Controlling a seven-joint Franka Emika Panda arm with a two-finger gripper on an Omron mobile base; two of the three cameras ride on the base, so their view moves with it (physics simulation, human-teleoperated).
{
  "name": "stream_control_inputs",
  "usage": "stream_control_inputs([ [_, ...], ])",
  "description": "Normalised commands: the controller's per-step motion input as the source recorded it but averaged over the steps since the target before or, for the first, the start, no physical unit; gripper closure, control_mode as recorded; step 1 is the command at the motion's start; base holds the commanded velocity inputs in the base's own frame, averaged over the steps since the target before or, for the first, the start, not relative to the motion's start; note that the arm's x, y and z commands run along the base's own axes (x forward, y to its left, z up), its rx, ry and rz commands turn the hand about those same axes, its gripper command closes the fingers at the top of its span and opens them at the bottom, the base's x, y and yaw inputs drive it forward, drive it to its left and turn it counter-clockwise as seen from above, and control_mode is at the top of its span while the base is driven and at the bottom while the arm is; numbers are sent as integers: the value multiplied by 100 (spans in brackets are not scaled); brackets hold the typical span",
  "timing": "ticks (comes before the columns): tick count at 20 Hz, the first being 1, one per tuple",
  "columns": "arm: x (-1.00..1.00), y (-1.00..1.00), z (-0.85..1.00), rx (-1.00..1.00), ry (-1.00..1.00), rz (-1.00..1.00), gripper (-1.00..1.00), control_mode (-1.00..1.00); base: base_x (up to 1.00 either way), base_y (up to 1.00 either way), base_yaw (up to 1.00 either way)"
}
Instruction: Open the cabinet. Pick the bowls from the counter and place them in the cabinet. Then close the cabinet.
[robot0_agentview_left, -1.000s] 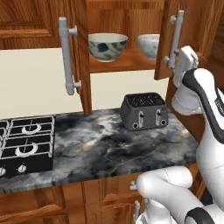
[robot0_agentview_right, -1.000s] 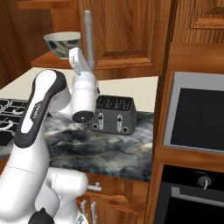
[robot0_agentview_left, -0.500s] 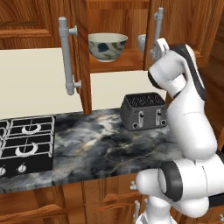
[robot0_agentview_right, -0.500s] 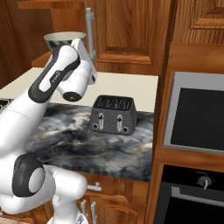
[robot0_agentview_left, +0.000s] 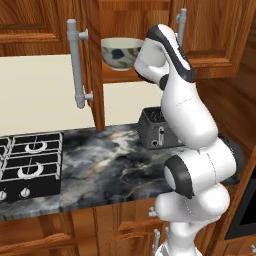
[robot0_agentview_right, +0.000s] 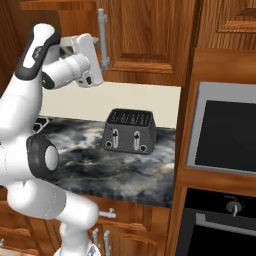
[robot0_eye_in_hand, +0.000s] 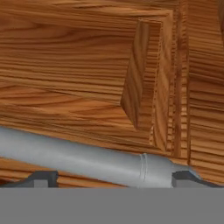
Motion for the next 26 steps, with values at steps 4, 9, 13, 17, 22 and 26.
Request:
stream_control_inputs([
  [4,-11,-28,32,10,17,0,-100,-100,0,0,0],
  [9,-95,-56,4,15,-18,1,-100,-100,0,0,0],
  [13,-95,-22,41,12,-32,3,-100,-100,0,0,0],
  [17,-63,0,26,6,-13,3,-100,-100,0,0,0],
  [22,-62,0,21,11,-1,9,-100,-100,0,0,0],
  [26,-89,10,22,8,0,11,-100,-100,0,0,0],
])
